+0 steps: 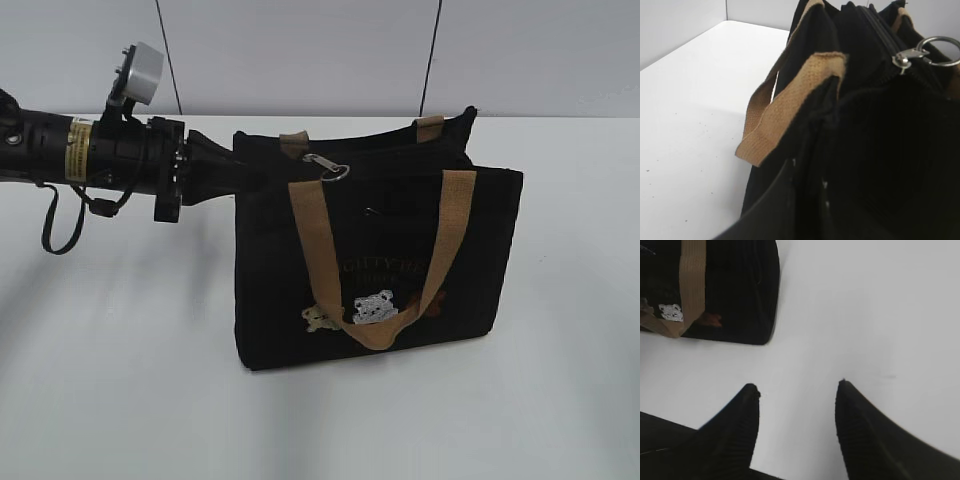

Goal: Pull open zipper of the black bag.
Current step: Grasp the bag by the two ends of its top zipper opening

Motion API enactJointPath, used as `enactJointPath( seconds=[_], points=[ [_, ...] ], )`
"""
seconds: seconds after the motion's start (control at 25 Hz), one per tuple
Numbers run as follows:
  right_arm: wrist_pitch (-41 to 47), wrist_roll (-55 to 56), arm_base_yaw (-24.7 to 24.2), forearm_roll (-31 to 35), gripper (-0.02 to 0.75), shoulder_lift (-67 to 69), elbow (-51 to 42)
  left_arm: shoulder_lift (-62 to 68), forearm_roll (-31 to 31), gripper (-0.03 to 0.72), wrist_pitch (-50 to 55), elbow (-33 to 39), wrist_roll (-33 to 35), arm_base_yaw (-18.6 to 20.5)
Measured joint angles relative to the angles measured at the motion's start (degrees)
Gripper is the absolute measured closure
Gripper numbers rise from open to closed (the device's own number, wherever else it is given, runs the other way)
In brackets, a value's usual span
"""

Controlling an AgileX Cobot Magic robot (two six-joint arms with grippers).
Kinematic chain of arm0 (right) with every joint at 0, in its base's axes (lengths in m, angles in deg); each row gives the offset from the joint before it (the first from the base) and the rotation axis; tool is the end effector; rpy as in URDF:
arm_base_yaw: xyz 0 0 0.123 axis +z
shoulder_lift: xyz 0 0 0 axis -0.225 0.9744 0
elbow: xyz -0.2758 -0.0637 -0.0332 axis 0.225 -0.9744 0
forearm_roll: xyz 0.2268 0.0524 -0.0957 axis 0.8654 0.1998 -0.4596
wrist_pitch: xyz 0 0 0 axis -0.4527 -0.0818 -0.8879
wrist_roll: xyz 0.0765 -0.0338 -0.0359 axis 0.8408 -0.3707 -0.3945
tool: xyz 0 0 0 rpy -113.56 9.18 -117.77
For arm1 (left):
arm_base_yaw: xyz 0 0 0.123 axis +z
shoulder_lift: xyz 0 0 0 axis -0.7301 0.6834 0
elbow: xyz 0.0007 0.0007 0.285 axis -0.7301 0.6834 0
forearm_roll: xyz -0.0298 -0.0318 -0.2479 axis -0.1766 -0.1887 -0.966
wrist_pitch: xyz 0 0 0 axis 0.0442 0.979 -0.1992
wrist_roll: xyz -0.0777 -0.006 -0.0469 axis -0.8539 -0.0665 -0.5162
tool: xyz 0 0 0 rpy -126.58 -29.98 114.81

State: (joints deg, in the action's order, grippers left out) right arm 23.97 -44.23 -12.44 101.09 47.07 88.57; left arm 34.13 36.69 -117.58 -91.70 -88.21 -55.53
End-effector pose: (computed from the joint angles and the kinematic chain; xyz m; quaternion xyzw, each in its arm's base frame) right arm 0.0863 0.0173 0.3295 -0.1404 0.9018 0.0406 0.4066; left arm 0.3549 -0.1397 0.1675 0.4981 0.6064 -0.4206 0.4552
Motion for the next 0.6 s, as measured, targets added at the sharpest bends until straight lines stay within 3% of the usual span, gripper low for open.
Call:
enactJointPath(
  seconds=[0.4, 0.6],
  points=[
    [-2.4, -23.5, 0.6, 4.3, 0.360, 24.7, 14.7, 0.0, 0.0, 0.661, 0.0, 0.0, 0.0, 0.0],
    [-5.3, -30.5, 9.0, 5.2, 0.360, 32.5, 19.3, 0.0, 0.0, 0.661, 0.0, 0.0, 0.0, 0.0]
  ],
)
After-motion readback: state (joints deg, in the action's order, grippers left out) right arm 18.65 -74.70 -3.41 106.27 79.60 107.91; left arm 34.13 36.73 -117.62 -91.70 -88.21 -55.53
